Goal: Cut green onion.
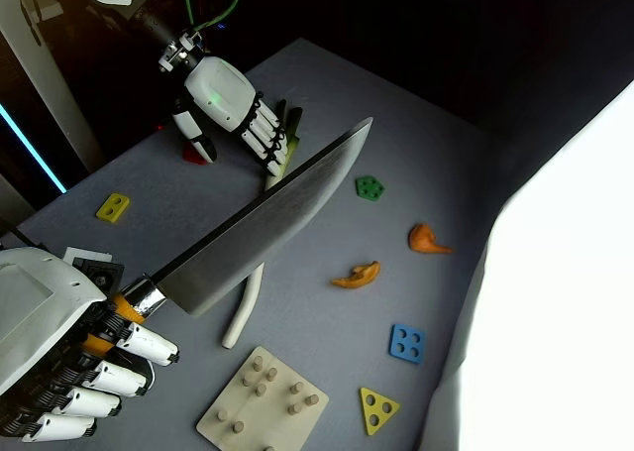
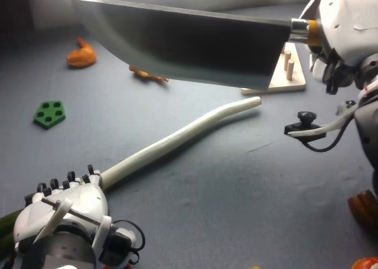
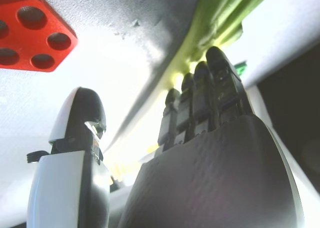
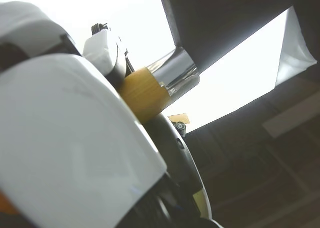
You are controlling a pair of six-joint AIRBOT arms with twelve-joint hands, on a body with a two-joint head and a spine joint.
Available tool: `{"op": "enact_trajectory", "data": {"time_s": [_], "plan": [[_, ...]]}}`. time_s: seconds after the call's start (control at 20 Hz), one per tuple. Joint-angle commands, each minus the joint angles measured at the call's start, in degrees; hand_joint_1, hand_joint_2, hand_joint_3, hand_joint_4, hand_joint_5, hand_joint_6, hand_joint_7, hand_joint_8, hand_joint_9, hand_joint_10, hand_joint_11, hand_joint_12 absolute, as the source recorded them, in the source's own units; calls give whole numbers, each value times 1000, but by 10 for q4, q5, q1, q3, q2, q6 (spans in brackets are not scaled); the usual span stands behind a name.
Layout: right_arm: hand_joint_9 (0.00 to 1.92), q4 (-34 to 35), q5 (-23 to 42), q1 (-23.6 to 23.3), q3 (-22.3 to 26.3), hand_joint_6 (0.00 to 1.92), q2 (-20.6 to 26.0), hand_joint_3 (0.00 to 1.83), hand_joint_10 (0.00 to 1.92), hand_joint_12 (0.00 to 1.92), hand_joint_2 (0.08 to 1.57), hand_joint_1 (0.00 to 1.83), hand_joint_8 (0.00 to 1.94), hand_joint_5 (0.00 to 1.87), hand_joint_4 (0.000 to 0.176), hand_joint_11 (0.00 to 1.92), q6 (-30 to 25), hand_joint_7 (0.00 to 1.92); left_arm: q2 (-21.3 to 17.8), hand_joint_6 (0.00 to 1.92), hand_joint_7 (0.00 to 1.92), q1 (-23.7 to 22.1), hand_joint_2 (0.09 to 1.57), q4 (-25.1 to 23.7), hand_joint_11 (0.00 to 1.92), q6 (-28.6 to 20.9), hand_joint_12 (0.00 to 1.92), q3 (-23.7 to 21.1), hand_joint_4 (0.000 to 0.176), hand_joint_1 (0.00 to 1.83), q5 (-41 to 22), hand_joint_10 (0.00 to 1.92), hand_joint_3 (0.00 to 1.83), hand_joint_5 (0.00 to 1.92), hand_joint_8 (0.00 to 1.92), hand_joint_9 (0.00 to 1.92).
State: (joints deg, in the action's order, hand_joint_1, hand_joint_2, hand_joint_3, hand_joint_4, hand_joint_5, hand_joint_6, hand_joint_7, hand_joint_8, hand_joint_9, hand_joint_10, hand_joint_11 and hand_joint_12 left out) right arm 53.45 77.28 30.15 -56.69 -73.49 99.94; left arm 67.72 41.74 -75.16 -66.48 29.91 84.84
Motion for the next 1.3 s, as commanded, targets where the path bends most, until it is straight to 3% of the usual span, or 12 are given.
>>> {"op": "enact_trajectory", "data": {"time_s": [0.0,0.15,0.5,0.6,0.8,0.9,1.1,1.25], "plan": [[1666,-49,52,-7,-4,1921,-3,480,1921,1921,958,1575,1941,1312,176,1698,-7,1579,2,14,113,3,1239,-20,0,2,399,1,55,826,26,9,2,104,6,98],[1678,-49,46,-2,-27,1921,-28,478,1921,1921,975,1581,1941,1329,176,1708,-5,1594,2,4,107,2,1237,-20,0,2,409,1,47,814,26,4,1,92,1,93],[1693,-75,48,22,-58,1921,-71,473,1921,1921,996,1591,1941,1399,176,1707,-1,1609,2,0,87,2,1265,-20,0,2,362,1,49,754,25,1,11,70,0,78],[1697,-77,51,24,-73,1921,-84,469,1921,1921,994,1601,1941,1403,176,1721,2,1616,2,5,91,3,1271,-20,0,2,453,1,45,748,24,4,12,61,1,86],[1710,-77,48,28,-89,1921,-95,476,1921,1921,1006,1576,1941,1392,176,1746,1,1624,2,10,144,3,1242,-20,0,2,496,1,51,812,24,8,0,94,8,114],[1702,-77,47,33,-91,1921,-96,481,1921,1921,1018,1536,1941,1348,176,1743,-1,1620,2,6,103,3,1270,-20,0,2,436,1,50,749,24,1,10,75,2,94],[1695,-77,47,41,-92,1921,-96,474,1921,1921,1009,1561,1941,1377,176,1729,-5,1614,2,13,96,3,1257,-20,0,2,442,1,47,789,24,0,3,99,0,89],[1692,-79,47,47,-93,1921,-96,473,1921,1921,1022,1536,1941,1325,176,1726,-5,1604,2,10,143,3,1269,-20,0,2,521,1,43,743,24,5,7,110,8,106]]}}
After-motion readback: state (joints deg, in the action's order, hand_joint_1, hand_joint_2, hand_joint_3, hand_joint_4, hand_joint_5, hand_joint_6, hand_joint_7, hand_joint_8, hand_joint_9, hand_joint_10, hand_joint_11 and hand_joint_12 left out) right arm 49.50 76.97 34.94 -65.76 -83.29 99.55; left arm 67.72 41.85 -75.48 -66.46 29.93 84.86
